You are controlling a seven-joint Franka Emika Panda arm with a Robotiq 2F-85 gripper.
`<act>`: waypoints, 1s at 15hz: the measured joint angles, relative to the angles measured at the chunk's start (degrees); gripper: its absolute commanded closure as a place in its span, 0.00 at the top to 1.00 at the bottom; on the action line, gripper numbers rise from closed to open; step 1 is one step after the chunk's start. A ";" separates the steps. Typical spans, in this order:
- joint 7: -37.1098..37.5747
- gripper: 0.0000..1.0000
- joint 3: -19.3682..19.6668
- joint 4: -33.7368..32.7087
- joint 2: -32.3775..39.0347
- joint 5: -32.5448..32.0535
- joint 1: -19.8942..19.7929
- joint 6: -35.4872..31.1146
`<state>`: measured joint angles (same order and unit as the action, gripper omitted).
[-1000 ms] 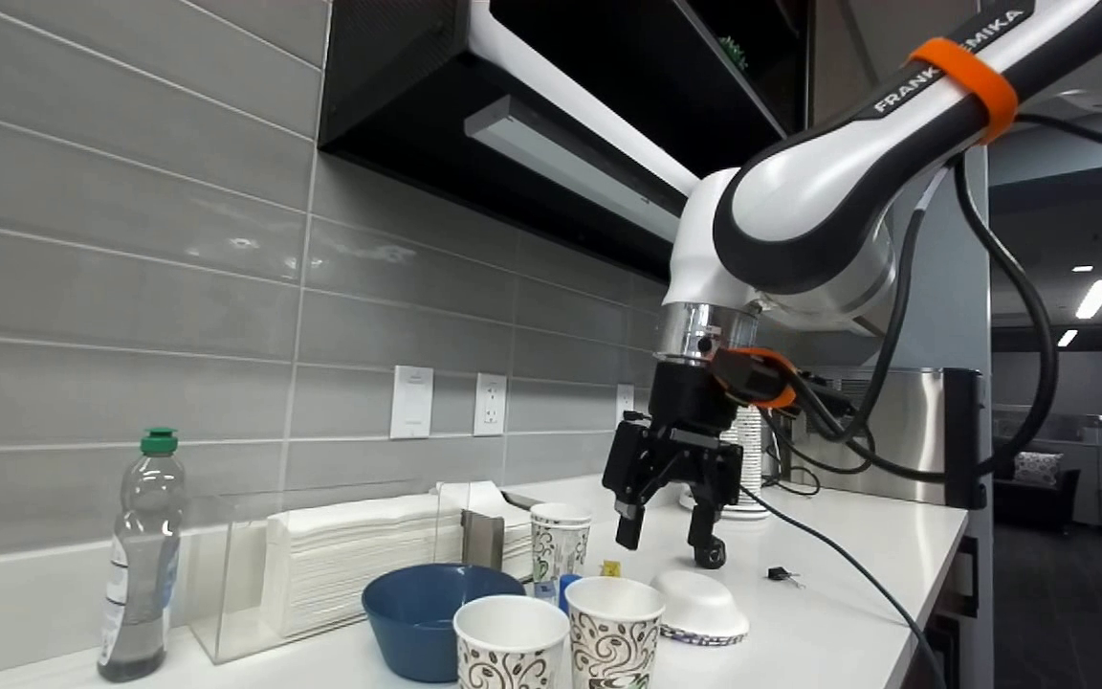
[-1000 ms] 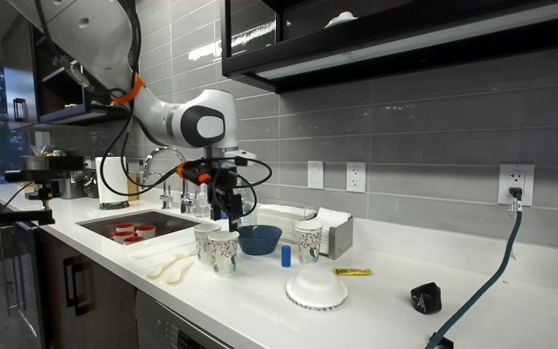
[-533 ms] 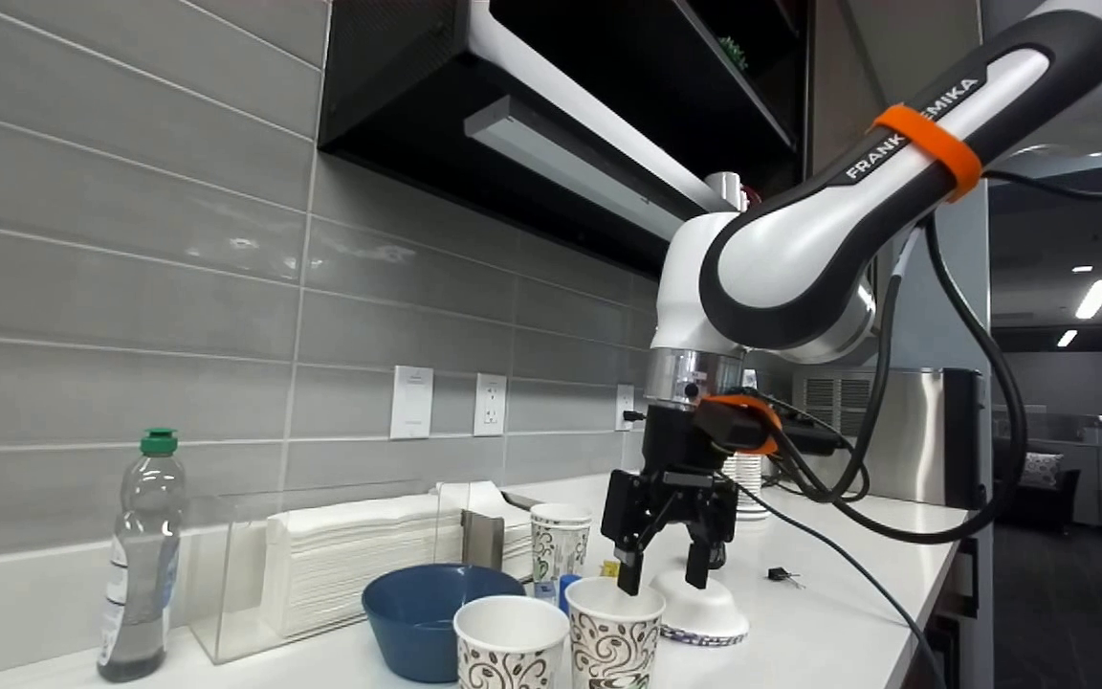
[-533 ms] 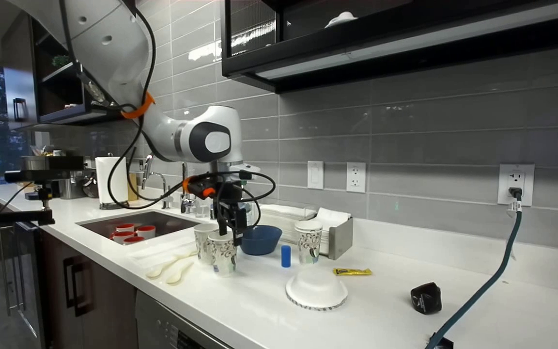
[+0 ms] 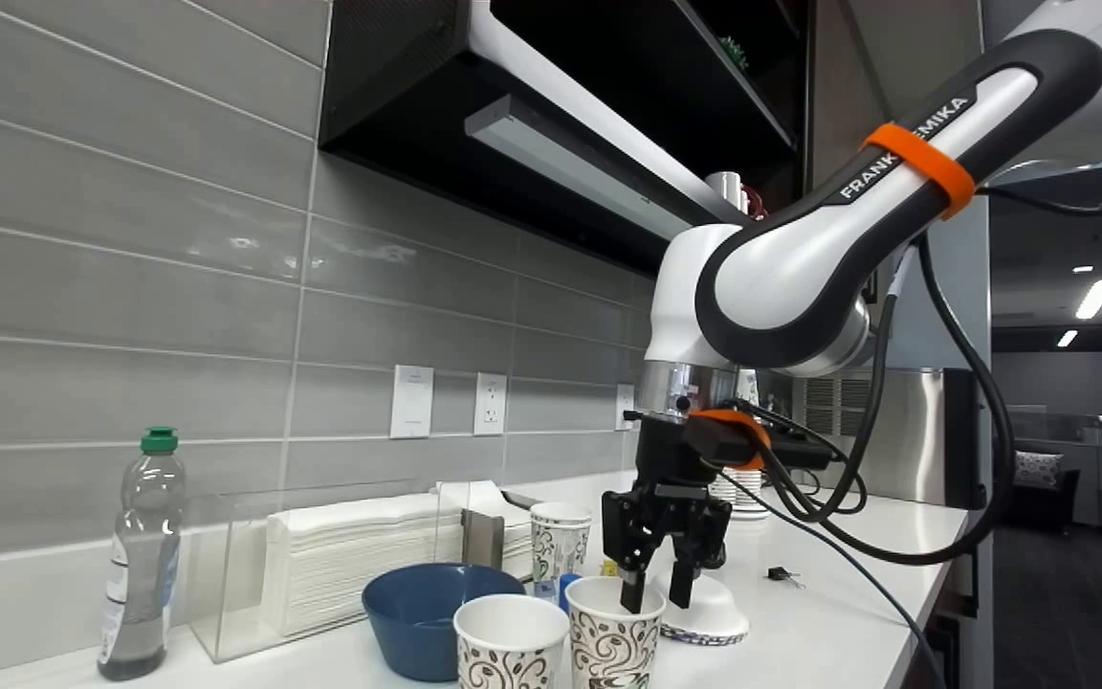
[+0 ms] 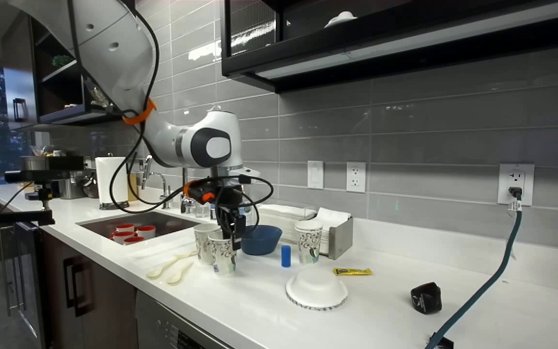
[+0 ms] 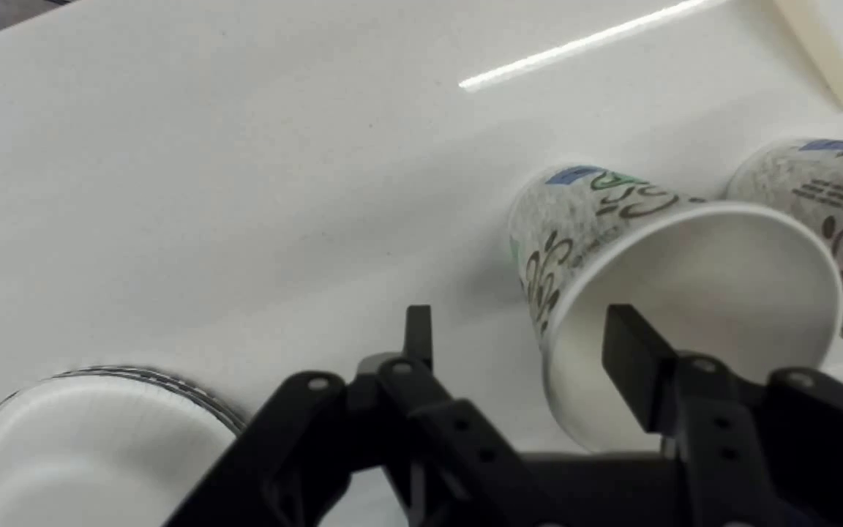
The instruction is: Pick up the paper cup on the right and move it to the right
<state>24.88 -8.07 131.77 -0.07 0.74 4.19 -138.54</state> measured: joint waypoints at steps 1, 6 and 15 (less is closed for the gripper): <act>0.32 0.24 0.00 0.00 0.19 -0.18 0.01 -0.10; 0.50 0.00 0.00 0.00 0.76 -0.13 0.51 -0.12; -0.14 0.03 3.56 -1.87 -5.15 4.21 -0.89 6.63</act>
<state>24.75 -4.50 129.90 -5.22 4.95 3.31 -131.91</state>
